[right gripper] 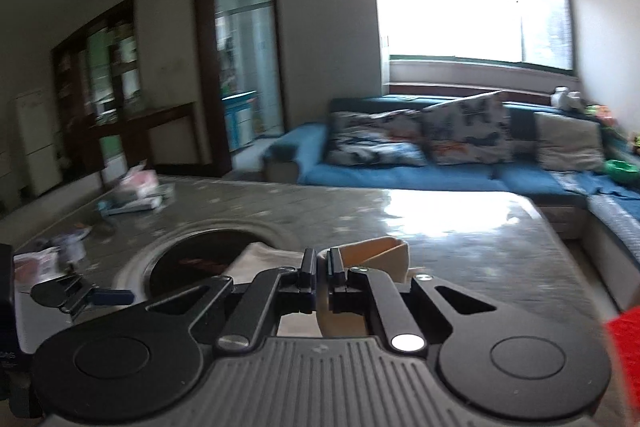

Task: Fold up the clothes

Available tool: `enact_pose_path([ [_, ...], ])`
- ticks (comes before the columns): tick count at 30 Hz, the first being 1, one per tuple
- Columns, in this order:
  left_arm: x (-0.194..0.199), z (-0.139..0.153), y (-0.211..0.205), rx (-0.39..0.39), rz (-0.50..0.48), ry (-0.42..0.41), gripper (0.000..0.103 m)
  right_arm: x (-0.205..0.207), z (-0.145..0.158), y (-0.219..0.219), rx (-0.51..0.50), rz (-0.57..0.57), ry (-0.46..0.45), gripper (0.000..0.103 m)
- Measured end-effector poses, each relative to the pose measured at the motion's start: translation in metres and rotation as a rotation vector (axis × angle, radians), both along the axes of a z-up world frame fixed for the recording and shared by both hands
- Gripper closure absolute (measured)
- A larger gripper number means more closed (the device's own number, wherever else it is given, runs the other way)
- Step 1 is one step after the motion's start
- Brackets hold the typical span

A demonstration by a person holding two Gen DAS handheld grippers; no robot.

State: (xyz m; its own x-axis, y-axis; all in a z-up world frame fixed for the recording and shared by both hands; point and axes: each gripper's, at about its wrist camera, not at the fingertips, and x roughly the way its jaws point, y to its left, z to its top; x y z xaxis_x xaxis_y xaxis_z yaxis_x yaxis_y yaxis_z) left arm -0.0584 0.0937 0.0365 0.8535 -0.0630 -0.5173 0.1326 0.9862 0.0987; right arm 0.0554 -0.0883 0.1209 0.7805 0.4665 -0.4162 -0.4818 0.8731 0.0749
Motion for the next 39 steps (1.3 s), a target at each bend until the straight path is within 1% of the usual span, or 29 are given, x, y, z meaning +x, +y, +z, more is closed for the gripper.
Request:
enact_pose_path([
  [6, -0.01, -0.006, 0.023, -0.023, 0.048, 0.011, 0.0, 0.005, -0.021, 0.063, -0.044, 0.118, 0.048, 0.099],
  [11, -0.012, -0.006, 0.028, -0.032, 0.062, 0.019, 0.0, 0.001, -0.044, 0.095, -0.072, 0.199, 0.114, 0.098],
  [14, -0.012, -0.006, 0.028, -0.033, 0.061, 0.022, 0.0, -0.003, -0.05, 0.1, -0.068, 0.224, 0.13, 0.092],
  [17, -0.011, -0.005, 0.026, -0.036, 0.05, 0.023, 0.0, -0.004, -0.045, 0.093, -0.065, 0.215, 0.125, 0.089],
  [19, -0.009, -0.004, 0.023, -0.042, 0.035, 0.021, 0.0, -0.003, -0.041, 0.084, -0.068, 0.197, 0.114, 0.075],
  [20, -0.008, -0.003, 0.021, -0.044, 0.026, 0.02, 0.0, -0.002, -0.039, 0.078, -0.072, 0.181, 0.108, 0.073],
  [23, -0.006, -0.002, 0.012, -0.04, 0.001, 0.004, 0.001, -0.002, -0.036, 0.057, -0.106, 0.131, 0.096, 0.058],
  [24, -0.005, -0.002, 0.009, -0.037, -0.01, -0.002, 0.002, -0.003, -0.037, 0.049, -0.119, 0.111, 0.094, 0.05],
  [26, -0.004, -0.001, 0.003, -0.035, -0.037, -0.006, 0.009, -0.006, -0.039, 0.03, -0.153, 0.07, 0.094, 0.047],
  [28, -0.001, -0.002, -0.002, -0.034, -0.063, -0.004, 0.02, -0.009, -0.044, 0.012, -0.184, 0.031, 0.108, 0.038],
  [29, 0.0, -0.002, -0.004, -0.034, -0.071, 0.002, 0.024, -0.011, -0.048, 0.004, -0.198, 0.016, 0.118, 0.038],
  [30, 0.002, -0.003, -0.006, -0.037, -0.08, 0.012, 0.03, -0.014, -0.051, -0.004, -0.216, 0.0, 0.128, 0.038],
  [32, 0.005, -0.006, -0.009, -0.034, -0.09, 0.029, 0.033, -0.021, -0.06, -0.018, -0.239, -0.019, 0.151, 0.035],
  [33, 0.007, -0.007, -0.011, -0.031, -0.092, 0.037, 0.035, -0.024, -0.064, -0.024, -0.249, -0.027, 0.162, 0.032],
  [34, 0.009, -0.009, -0.013, -0.028, -0.094, 0.046, 0.041, -0.028, -0.068, -0.029, -0.255, -0.033, 0.174, 0.029],
  [39, 0.016, -0.016, -0.019, -0.014, -0.101, 0.093, 0.058, -0.043, -0.084, -0.043, -0.279, -0.047, 0.204, 0.025],
])
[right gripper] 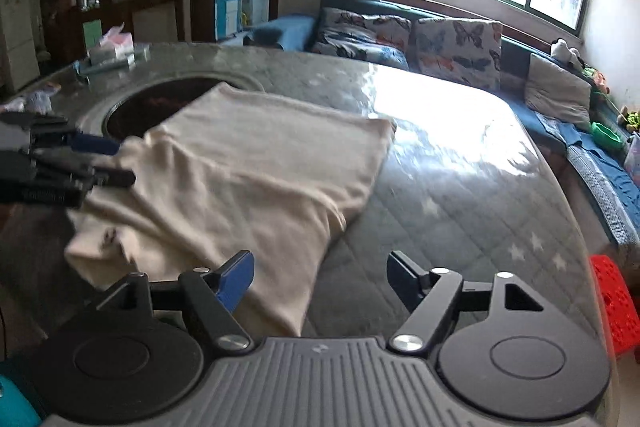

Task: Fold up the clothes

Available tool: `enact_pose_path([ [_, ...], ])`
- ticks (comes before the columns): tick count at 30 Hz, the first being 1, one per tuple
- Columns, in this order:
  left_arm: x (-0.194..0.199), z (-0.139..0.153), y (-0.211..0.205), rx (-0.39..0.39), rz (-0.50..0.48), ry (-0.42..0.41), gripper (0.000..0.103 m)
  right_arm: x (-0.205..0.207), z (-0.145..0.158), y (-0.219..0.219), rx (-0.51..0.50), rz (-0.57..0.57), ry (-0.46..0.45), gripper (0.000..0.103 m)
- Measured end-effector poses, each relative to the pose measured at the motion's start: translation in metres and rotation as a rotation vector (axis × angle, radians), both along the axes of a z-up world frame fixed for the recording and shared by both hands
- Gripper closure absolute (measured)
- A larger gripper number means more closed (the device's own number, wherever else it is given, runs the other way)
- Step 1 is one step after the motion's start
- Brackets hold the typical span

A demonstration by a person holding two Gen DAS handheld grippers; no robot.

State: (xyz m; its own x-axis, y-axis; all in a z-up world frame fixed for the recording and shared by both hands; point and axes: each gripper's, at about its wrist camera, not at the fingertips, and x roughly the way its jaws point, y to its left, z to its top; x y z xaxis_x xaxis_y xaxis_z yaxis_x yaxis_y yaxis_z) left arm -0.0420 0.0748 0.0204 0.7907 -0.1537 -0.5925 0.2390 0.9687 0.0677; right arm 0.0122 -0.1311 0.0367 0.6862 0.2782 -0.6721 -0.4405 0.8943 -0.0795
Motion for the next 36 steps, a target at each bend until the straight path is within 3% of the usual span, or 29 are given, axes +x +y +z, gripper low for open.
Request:
enact_pose_path([
  [7, 0.004, -0.003, -0.002, 0.016, 0.022, 0.019, 0.084, -0.007, -0.011, -0.002, -0.016, 0.014, 0.007, 0.021],
  [12, 0.002, -0.001, -0.004, 0.04, 0.027, 0.014, 0.081, -0.011, -0.018, 0.002, -0.023, 0.032, 0.007, 0.02],
  [15, 0.002, -0.002, -0.006, 0.047, 0.027, 0.02, 0.07, -0.01, -0.02, 0.004, -0.025, 0.032, 0.001, 0.02],
  [18, 0.003, -0.004, -0.008, 0.052, 0.026, 0.023, 0.071, -0.008, -0.021, 0.004, -0.016, 0.028, -0.001, 0.018],
  [22, 0.004, -0.003, -0.007, 0.049, 0.02, 0.023, 0.076, -0.008, -0.023, 0.003, -0.01, 0.02, -0.003, 0.015],
  [32, 0.005, -0.004, -0.004, 0.036, 0.045, 0.038, 0.074, -0.007, -0.027, 0.003, 0.012, 0.01, 0.001, 0.015],
  [36, 0.006, -0.001, 0.0, 0.025, 0.054, 0.041, 0.091, -0.006, -0.027, 0.004, 0.016, 0.006, -0.003, 0.015],
])
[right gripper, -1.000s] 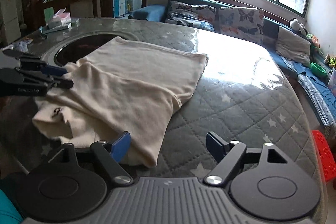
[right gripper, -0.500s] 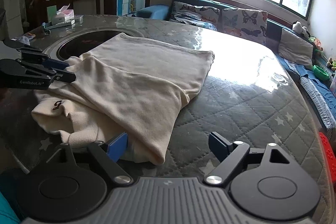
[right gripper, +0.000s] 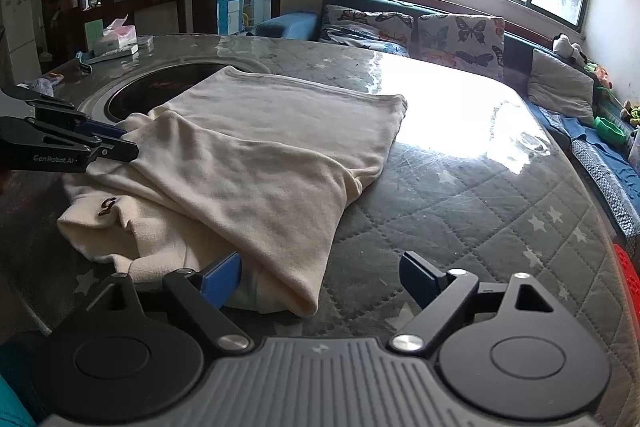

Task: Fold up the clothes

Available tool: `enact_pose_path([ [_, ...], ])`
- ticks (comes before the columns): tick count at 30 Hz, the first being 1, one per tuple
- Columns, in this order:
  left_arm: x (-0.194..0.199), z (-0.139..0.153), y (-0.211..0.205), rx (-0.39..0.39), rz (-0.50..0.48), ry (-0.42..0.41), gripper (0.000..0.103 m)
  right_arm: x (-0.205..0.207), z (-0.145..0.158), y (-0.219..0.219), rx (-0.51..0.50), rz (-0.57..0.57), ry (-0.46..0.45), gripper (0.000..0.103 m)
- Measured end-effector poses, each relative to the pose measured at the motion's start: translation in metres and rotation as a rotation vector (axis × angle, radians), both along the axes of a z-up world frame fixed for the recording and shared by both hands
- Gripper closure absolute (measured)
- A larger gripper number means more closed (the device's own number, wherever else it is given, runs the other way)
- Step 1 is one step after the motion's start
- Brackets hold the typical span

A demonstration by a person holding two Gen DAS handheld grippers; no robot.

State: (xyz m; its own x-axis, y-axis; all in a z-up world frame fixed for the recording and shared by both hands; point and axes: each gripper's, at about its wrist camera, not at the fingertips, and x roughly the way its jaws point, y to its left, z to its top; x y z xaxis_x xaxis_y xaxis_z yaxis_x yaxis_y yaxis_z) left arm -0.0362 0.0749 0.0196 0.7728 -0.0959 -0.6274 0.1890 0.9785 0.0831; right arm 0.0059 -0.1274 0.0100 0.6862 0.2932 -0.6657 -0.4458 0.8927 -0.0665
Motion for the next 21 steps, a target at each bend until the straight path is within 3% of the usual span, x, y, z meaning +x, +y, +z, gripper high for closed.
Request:
enact_pose_path([
  [4, 0.0, 0.021, 0.0, -0.04, -0.005, -0.034, 0.098, 0.0, 0.0, 0.004, 0.004, 0.007, -0.007, 0.015],
  [10, -0.005, 0.073, -0.021, -0.038, -0.087, -0.171, 0.098, -0.001, -0.002, 0.012, -0.005, 0.015, -0.036, 0.012],
  [12, -0.007, 0.083, -0.025, -0.03, -0.117, -0.177, 0.098, -0.001, -0.003, 0.014, -0.012, 0.015, -0.048, 0.012],
  [15, -0.01, 0.077, -0.021, 0.009, -0.104, -0.157, 0.092, -0.004, -0.003, 0.017, -0.026, 0.017, -0.068, 0.011],
  [18, -0.008, 0.054, -0.011, 0.04, -0.043, -0.092, 0.07, -0.003, -0.003, 0.014, -0.017, 0.01, -0.077, 0.011],
  [21, -0.006, 0.03, -0.002, 0.05, 0.009, -0.035, 0.065, 0.0, -0.005, 0.012, -0.009, -0.004, -0.069, 0.011],
])
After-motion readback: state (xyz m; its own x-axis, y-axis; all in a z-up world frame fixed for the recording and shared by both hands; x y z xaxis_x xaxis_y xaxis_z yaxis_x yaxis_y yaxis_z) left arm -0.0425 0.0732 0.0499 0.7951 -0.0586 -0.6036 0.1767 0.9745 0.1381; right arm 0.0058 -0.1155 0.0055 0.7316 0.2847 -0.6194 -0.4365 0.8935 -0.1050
